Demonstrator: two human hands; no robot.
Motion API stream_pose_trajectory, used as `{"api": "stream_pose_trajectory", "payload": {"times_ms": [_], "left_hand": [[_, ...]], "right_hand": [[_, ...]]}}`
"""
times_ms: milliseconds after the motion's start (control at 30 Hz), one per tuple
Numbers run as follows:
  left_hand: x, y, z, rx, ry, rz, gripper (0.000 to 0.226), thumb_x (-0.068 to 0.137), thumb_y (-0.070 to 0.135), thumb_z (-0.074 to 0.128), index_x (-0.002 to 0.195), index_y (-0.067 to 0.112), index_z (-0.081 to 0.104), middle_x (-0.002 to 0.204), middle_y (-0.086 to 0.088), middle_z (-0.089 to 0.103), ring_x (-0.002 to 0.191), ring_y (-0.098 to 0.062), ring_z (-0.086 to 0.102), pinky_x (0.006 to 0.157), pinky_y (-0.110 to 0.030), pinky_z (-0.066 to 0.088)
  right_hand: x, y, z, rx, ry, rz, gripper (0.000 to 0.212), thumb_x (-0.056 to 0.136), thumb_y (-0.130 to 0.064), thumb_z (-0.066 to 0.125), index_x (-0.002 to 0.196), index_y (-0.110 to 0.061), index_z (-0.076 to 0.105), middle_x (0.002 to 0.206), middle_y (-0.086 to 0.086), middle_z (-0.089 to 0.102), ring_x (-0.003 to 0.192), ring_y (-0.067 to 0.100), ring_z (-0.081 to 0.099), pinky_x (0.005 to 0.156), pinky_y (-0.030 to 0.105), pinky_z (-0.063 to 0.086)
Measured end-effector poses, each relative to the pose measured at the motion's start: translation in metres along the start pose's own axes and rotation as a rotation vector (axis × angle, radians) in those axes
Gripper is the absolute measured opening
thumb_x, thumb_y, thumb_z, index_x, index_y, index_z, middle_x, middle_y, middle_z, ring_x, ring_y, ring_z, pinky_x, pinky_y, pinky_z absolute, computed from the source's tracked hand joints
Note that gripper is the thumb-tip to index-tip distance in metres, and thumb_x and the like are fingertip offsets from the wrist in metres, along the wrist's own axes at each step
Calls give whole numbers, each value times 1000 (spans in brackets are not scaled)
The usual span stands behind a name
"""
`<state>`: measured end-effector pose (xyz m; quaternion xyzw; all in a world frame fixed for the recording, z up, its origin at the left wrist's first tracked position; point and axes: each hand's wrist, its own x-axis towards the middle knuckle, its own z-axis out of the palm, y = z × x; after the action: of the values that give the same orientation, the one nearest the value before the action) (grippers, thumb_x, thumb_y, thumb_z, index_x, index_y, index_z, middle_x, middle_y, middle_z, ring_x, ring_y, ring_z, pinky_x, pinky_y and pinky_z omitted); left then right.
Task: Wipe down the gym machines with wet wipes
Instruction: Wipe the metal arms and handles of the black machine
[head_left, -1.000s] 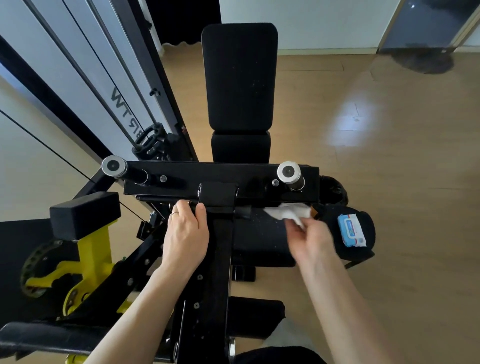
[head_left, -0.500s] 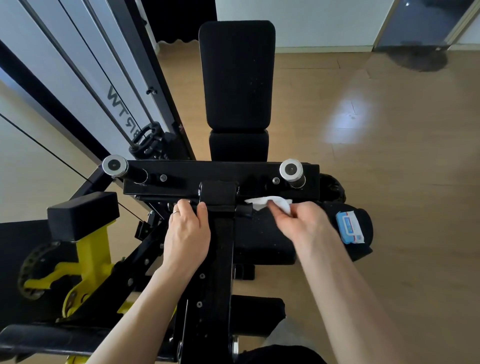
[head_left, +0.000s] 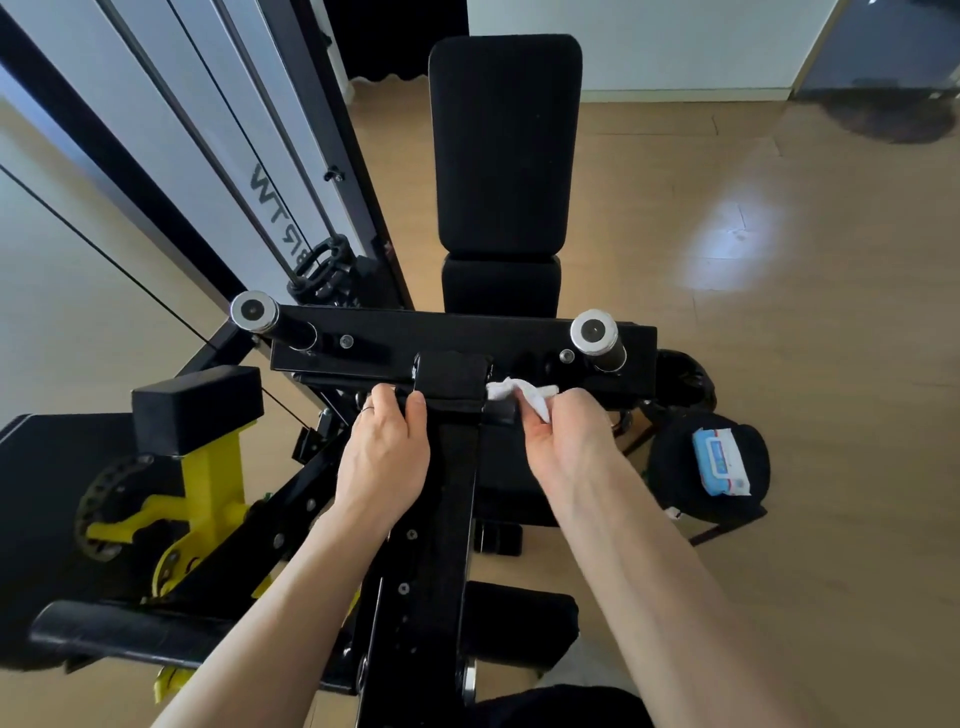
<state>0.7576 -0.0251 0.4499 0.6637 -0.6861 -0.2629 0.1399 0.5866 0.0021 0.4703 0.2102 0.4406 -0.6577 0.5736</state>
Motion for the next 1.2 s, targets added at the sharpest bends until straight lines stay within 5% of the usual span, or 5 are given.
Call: {"api": "stream_pose_trajectory", "payload": {"times_ms": [200,333,467,800,1200], "left_hand": [[-11,4,-23,-227,-61,-107,50,109,38,28,157,24,36,160,6,39,149,-11,30,116,-26,21],[-18,-19,-30,-315,-17,-204,48,107,42,32,153,32,42,149,10,51,141,-12,44,116,-29,30],[-27,-39,-34,-284,-25,-244,35,104,35,42,132,31,62,119,12,68,112,-9,62,100,-34,49],[-41,-65,-30,-214,-91,23,10,96,27,62,96,18,61,88,8,63,81,-7,58,64,-12,40],[-28,-96,-26,-173,-306,300,25,105,29,43,82,20,37,65,-7,54,52,-22,41,52,-45,44]], "right_hand": [[-10,-17,-34,-403,-15,-187,42,93,16,42,120,-1,69,118,13,73,112,23,69,104,35,53],[-36,16,-38,-946,-159,-897,44,98,4,43,121,-17,72,116,-12,72,115,-3,61,105,20,47],[-6,46,-37,-1435,-577,-1455,39,99,3,44,133,6,61,136,13,62,131,21,56,116,25,39],[-34,91,-89,-1919,-756,-1242,55,89,2,49,143,-4,56,153,5,50,150,14,35,125,24,22],[-50,112,-65,-2091,-582,-965,74,89,-31,26,161,-16,24,170,-8,7,154,-4,-9,128,24,1]]}}
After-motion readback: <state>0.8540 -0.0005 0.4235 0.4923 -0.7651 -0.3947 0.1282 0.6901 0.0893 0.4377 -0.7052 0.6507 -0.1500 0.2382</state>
